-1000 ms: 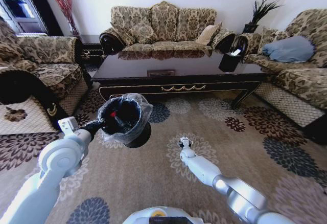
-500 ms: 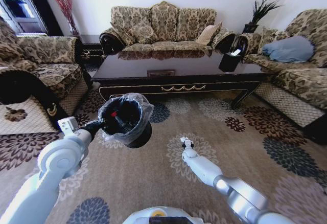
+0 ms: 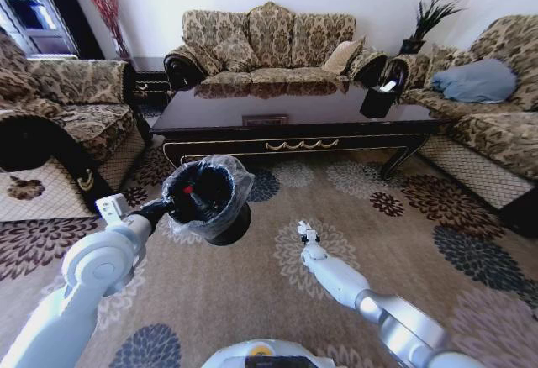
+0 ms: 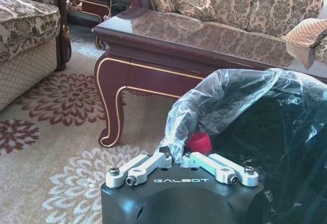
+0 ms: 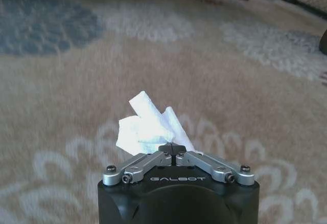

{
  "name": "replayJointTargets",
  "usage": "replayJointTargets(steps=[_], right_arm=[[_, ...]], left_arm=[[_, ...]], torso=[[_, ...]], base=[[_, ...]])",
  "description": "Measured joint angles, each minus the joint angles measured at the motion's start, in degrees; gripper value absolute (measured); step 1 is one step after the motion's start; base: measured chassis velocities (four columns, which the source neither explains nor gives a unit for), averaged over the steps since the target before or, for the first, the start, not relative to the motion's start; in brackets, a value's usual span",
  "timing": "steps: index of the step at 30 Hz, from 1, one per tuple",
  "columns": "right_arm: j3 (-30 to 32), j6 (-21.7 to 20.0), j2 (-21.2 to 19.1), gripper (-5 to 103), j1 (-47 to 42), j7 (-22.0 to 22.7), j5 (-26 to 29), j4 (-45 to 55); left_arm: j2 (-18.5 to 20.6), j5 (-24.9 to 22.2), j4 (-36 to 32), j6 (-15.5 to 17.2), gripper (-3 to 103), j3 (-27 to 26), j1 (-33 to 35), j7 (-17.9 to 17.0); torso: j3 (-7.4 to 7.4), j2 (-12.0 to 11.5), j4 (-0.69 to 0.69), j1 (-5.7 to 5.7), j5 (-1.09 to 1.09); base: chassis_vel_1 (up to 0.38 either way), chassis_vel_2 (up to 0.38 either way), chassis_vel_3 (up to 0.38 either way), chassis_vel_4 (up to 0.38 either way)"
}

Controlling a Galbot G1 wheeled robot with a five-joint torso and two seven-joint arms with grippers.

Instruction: Move to the front of the table and pick up the trash from the floor, then place it into the trash bin.

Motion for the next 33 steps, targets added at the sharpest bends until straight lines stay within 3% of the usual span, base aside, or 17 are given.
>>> replayJointTargets(steps=[8,11,16,22,27,33], right_arm=[[2.43,1.16,-10.24,0,-4.23,2.72,-0.50,14.94],[6.23,2.77,-14.78,0,-7.91,3.02,1.72,26.16],[10.88,3.63,-18.27,0,-10.93,4.80,7.93,37.50],[14.19,5.72,-20.78,0,-13.07,4.41,9.53,46.36],[16.60,9.22,-22.45,0,-14.70,1.18,10.37,52.88],[16.94,14.84,-24.13,0,-14.73,-6.90,13.27,60.66]], left_arm=[[-1.73,2.49,2.03,-0.01,3,3.95,-0.04,0.05],[-3.41,4.20,4.21,-0.23,3,7.18,0.17,0.14],[-4.60,4.57,5.71,-0.35,3,9.95,0.36,0.20],[-4.53,4.43,6.68,-0.36,3,12.05,-0.01,0.21],[-4.39,3.69,7.73,-0.10,3,14.37,-0.32,0.01],[-5.97,3.67,10.34,0.26,3,19.26,-2.75,-0.06]], torso=[[0.00,0.02,-0.05,0.00,-0.01],[-0.01,0.01,-0.03,0.00,-0.01],[0.00,0.01,0.00,0.00,-0.01],[-0.01,0.02,-0.03,0.00,-0.01],[-0.01,0.02,-0.01,0.00,-0.01],[-0.01,0.02,-0.02,0.00,-0.02]], base=[[0.000,0.000,0.000,0.000],[0.000,0.000,0.000,0.000],[0.000,0.000,0.000,0.000],[0.000,0.000,0.000,0.000],[0.000,0.000,0.000,0.000],[0.000,0.000,0.000,0.000]])
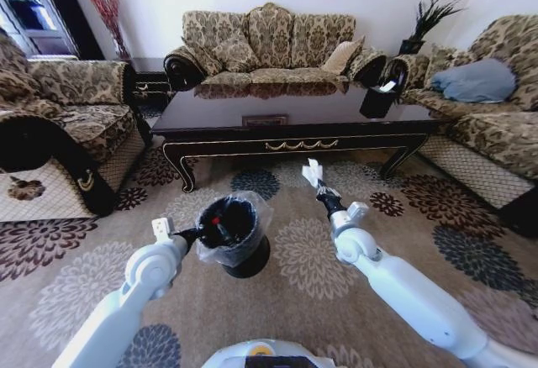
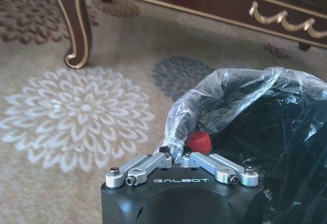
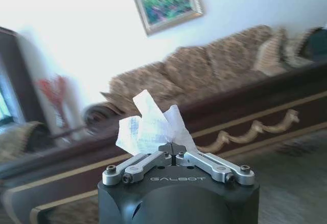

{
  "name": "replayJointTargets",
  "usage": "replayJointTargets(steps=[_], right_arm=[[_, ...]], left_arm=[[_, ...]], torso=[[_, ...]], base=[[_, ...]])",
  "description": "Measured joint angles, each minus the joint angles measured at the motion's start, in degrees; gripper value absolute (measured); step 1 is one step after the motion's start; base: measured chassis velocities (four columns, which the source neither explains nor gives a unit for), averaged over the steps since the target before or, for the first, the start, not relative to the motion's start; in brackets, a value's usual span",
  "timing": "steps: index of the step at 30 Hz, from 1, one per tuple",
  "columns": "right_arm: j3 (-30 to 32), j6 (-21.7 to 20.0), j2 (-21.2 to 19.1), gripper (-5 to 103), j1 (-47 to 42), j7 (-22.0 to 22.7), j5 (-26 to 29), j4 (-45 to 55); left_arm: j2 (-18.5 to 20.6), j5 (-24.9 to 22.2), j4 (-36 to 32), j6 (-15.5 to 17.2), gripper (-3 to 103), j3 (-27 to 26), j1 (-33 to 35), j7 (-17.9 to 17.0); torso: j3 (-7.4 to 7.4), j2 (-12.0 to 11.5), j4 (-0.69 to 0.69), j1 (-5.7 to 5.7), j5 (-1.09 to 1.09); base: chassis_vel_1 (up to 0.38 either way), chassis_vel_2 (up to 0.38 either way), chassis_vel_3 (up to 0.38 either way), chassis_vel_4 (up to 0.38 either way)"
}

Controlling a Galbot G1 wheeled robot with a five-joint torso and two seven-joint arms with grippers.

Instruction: Move to the front of the table and pick up the trash from the floor, then place it into the trash bin.

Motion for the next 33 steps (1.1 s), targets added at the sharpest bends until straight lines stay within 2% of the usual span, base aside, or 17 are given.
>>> replayJointTargets(steps=[7,13,22,33], right_arm=[[-4.97,3.91,0.19,0,3.22,-8.48,-0.48,3.93],[-7.95,3.82,1.41,0,4.92,-9.23,-0.73,5.56],[-18.36,4.41,2.56,0,8.57,-12.43,-4.95,3.54],[-21.71,4.76,3.23,0,5.93,-12.83,-7.86,0.30]], left_arm=[[-1.71,0.19,4.51,0.39,3,4.47,-3.04,-0.05],[-2.31,-0.10,7.23,0.43,3,6.67,-5.66,-0.11],[-4.20,-2.44,12.06,0.51,3,11.72,-14.18,-1.55],[-4.70,-3.13,13.42,0.55,3,12.70,-17.71,-1.64]], torso=[[0.00,0.00,0.01,0.00,0.00],[0.01,0.00,0.00,0.00,0.00],[0.01,0.00,0.00,0.00,0.00],[0.01,-0.01,0.00,0.00,0.01]], base=[[0.000,0.000,0.000,0.000],[0.000,0.000,0.000,0.000],[0.000,0.000,0.000,0.000],[0.000,0.000,0.000,0.000]])
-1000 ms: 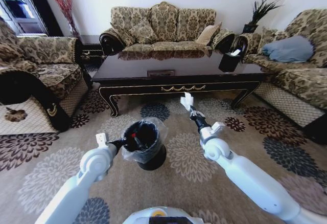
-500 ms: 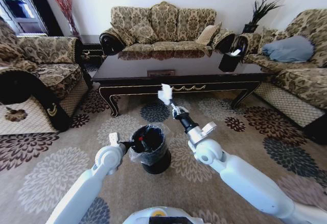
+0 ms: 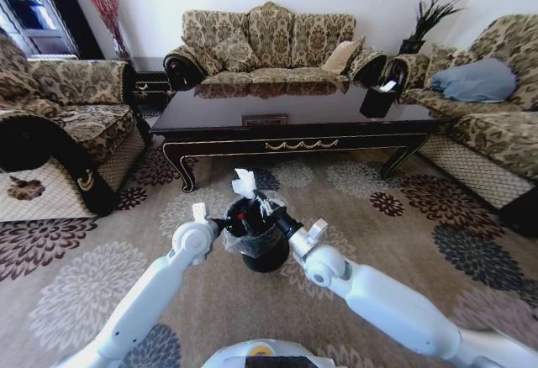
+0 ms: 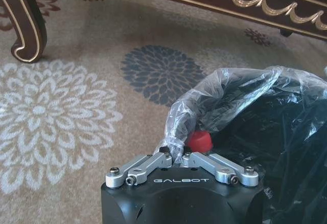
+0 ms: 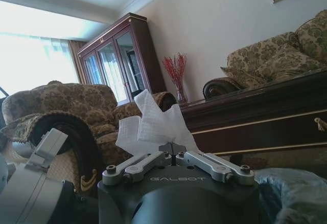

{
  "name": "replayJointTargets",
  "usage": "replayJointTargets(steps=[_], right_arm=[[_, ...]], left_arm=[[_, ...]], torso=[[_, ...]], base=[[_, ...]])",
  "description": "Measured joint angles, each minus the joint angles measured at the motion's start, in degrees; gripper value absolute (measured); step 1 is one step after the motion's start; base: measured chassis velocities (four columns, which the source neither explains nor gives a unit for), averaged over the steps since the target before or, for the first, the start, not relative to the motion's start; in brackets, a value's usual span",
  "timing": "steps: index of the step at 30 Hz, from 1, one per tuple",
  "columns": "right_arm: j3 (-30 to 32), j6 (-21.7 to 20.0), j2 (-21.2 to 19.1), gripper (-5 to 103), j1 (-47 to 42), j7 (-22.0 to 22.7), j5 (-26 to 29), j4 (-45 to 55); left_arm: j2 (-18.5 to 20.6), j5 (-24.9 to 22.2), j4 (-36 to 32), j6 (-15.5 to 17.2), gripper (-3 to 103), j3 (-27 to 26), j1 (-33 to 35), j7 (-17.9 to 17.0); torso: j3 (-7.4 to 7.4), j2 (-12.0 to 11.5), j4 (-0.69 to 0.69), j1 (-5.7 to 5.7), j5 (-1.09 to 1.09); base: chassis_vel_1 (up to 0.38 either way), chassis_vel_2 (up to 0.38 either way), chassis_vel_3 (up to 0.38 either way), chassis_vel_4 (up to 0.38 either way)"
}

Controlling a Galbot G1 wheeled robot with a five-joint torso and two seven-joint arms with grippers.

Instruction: Move to the front of the table and pick up the trash from the floor, then place it into the trash bin.

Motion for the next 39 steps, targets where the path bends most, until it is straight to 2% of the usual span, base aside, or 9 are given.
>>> replayJointTargets(steps=[10,14,17,23,26,29,32,34,39], right_arm=[[-0.59,-1.61,-0.11,0,-1.71,3.14,0.35,-1.18],[-0.70,-2.04,0.08,16,-2.02,3.82,0.45,-1.15],[-0.86,-2.19,0.13,21,-2.00,4.04,0.45,-1.12],[-1.07,-2.42,0.02,49,-1.87,4.67,0.59,-0.09],[-1.01,-2.48,-0.13,54,-1.71,4.79,0.70,0.50],[-0.56,-2.53,-0.73,70,-1.25,4.85,1.15,1.74],[0.02,-2.36,-1.07,76,-0.99,4.41,1.62,2.93],[1.16,-1.85,-1.44,91,-0.57,3.30,2.06,4.65],[2.67,-1.47,-1.88,98,-0.13,2.41,2.79,6.71]], left_arm=[[0.88,-0.36,-0.65,0.02,3,-0.74,-0.55,0.09],[1.41,-0.47,-1.23,0.02,3,-1.51,-0.01,0.09],[1.62,-0.57,-1.52,0.03,3,-1.93,0.32,0.13],[2.30,-0.82,-2.32,0.04,3,-3.29,1.44,0.26],[2.46,-0.81,-2.65,0.04,3,-3.82,2.18,0.31],[2.56,-0.70,-3.07,0.02,3,-4.38,3.17,0.37],[2.59,-0.51,-3.22,0.03,3,-4.57,3.74,0.37],[2.61,-0.10,-3.40,0.04,3,-4.81,4.76,0.37],[2.50,0.52,-3.56,0.08,3,-5.14,6.17,0.39]], torso=[[0.00,0.00,0.00,0.00,0.00],[0.00,0.00,0.01,0.00,-0.01],[0.00,0.00,0.00,0.00,-0.01],[0.00,0.00,0.01,0.00,0.00],[0.00,0.00,0.00,0.00,0.00],[0.00,0.00,0.00,0.00,-0.01],[0.00,0.00,-0.01,0.00,0.00],[0.00,0.00,0.00,0.00,-0.01],[0.00,0.00,0.00,0.00,-0.01]], base=[[0.000,0.000,0.000,0.000],[0.000,0.000,0.000,0.000],[0.000,0.000,0.000,0.000],[0.000,0.000,0.000,0.000],[0.000,0.000,0.000,0.000],[0.000,0.000,0.000,0.000],[0.000,0.000,0.000,0.000],[0.000,0.000,0.000,0.000],[0.000,0.000,0.000,0.000]])
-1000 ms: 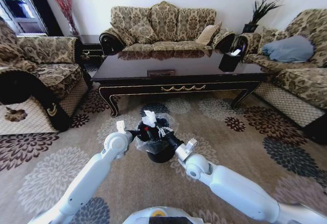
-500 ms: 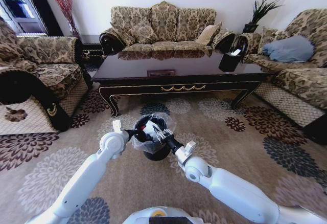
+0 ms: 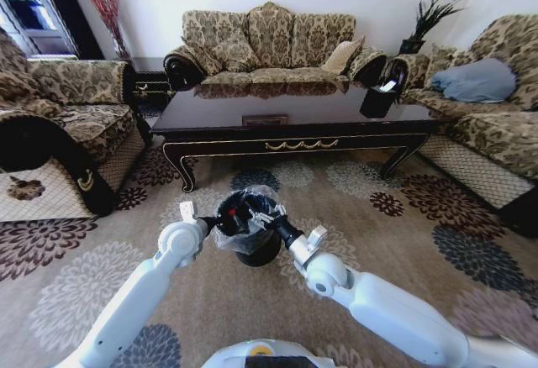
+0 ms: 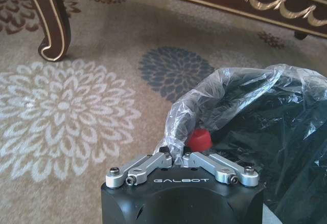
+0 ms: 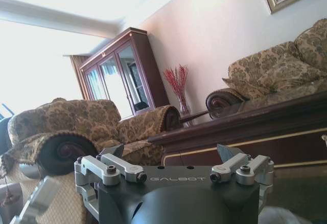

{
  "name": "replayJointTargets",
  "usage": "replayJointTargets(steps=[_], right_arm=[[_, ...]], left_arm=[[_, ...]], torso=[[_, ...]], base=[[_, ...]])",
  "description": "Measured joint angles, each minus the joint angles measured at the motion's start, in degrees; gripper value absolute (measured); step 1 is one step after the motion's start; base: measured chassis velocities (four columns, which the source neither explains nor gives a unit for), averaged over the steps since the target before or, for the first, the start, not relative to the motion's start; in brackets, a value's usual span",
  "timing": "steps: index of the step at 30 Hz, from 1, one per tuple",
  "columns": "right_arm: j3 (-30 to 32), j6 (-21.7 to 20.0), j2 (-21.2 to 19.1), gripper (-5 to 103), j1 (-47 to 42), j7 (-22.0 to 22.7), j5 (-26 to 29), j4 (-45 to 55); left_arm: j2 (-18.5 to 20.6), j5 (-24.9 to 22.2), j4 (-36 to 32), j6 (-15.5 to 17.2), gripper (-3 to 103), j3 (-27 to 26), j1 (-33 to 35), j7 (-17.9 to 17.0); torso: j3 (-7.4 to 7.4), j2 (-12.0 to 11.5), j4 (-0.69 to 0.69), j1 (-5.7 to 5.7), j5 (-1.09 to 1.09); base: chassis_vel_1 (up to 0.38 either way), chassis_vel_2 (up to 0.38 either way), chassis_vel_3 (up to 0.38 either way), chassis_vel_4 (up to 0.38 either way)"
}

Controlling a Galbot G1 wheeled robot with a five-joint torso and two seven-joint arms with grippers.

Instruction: Move to the front of the table and pick up the trash from the floor, then place it into the trash bin.

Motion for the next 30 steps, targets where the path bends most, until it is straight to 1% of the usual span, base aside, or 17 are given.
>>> replayJointTargets(steps=[2,7,9,10,13,15,16,18,19,20,22,24,25,26,28,29,30], right_arm=[[1.38,-0.03,-0.34,100,0.03,0.05,0.44,0.84],[5.70,-1.75,-0.80,100,-1.68,4.03,0.63,-0.83],[8.36,-2.66,-1.00,100,-3.41,7.06,-0.52,-4.03],[8.36,-2.66,-1.00,100,-3.41,7.06,-0.52,-4.03],[11.22,-3.32,-0.84,100,-5.29,10.61,-3.35,-9.07],[11.70,-3.56,-0.66,100,-5.52,11.44,-4.02,-9.92],[12.46,-4.03,-0.31,100,-5.83,12.92,-5.09,-11.16],[15.27,-5.79,0.95,100,-6.94,16.30,-7.67,-13.49],[15.27,-5.79,0.95,100,-6.94,16.30,-7.67,-13.49],[16.31,-6.33,1.36,100,-7.46,17.03,-8.28,-14.01],[20.15,-7.73,2.79,100,-9.65,19.06,-10.17,-15.63],[21.19,-8.31,3.19,100,-10.52,19.97,-10.71,-16.18],[21.68,-8.61,3.38,100,-11.02,20.50,-10.99,-16.49],[22.76,-9.09,3.81,100,-12.34,21.84,-11.91,-17.18],[23.67,-9.16,4.26,100,-13.92,22.55,-13.40,-17.73],[23.67,-9.16,4.26,100,-13.92,22.55,-13.40,-17.73],[24.33,-9.16,4.55,100,-14.98,22.70,-14.18,-17.85]], left_arm=[[-0.03,0.34,-0.07,0.02,3,-0.54,0.85,0.05],[0.83,1.15,-0.23,-0.05,3,-3.61,2.79,0.61],[1.92,1.71,-0.43,-0.54,3,-5.83,4.19,0.73],[1.92,1.71,-0.43,-0.54,3,-5.83,4.19,0.73],[2.50,3.75,-0.68,-1.29,3,-7.38,6.41,0.81],[2.47,4.06,-0.69,-1.36,3,-7.55,6.70,0.78],[2.40,4.39,-0.70,-1.43,3,-7.86,7.13,0.60],[2.34,4.02,-1.17,-1.16,3,-9.11,8.02,-1.77],[2.34,4.02,-1.17,-1.16,3,-9.11,8.02,-1.77],[2.39,3.61,-1.37,-0.93,3,-9.59,8.25,-2.65],[3.17,3.16,-1.69,-0.54,3,-11.59,9.74,-4.26],[3.49,3.65,-1.60,-0.62,3,-12.15,10.45,-4.25],[3.64,4.09,-1.41,-0.78,3,-12.43,10.91,-4.12],[3.73,5.48,-0.85,-1.77,3,-12.88,12.03,-3.09],[3.36,7.64,-0.35,-3.06,3,-13.03,13.00,-1.13],[3.36,7.64,-0.35,-3.06,3,-13.03,13.00,-1.13],[2.96,9.78,0.11,-4.14,3,-13.09,13.62,0.79]], torso=[[0.00,0.00,0.00,0.00,0.00],[0.00,0.00,0.00,0.00,0.00],[0.00,0.00,0.00,0.00,0.00],[0.00,0.00,0.00,0.00,0.00],[0.00,0.00,0.00,0.00,0.00],[0.00,0.00,0.00,0.00,0.00],[0.00,0.00,0.00,0.00,0.00],[0.00,0.00,-0.01,0.00,-0.01],[0.00,0.00,-0.01,0.00,-0.01],[0.00,0.00,0.00,0.00,0.00],[0.00,0.00,0.00,0.00,0.01],[-0.01,0.00,0.01,0.00,0.01],[0.00,0.00,0.00,0.00,0.01],[0.00,0.00,0.02,0.00,0.01],[0.00,0.00,0.02,0.00,0.01],[0.00,0.00,0.02,0.00,0.01],[0.00,0.00,-0.01,0.00,0.00]], base=[[0.000,0.000,0.000,0.000],[0.000,0.000,0.000,0.000],[0.000,0.000,0.000,0.000],[0.000,0.000,0.000,0.000],[0.000,0.000,0.000,0.000],[0.000,0.000,0.000,0.000],[0.000,0.000,0.000,0.000],[0.000,0.000,0.000,0.000],[0.000,0.000,0.000,0.000],[0.000,0.000,0.000,0.000],[0.000,0.000,0.000,0.000],[0.000,0.000,0.000,0.000],[0.000,0.000,0.000,0.000],[0.000,0.000,0.000,0.000],[0.000,0.000,0.000,0.000],[0.000,0.000,0.000,0.000],[0.000,0.000,0.000,0.000]])
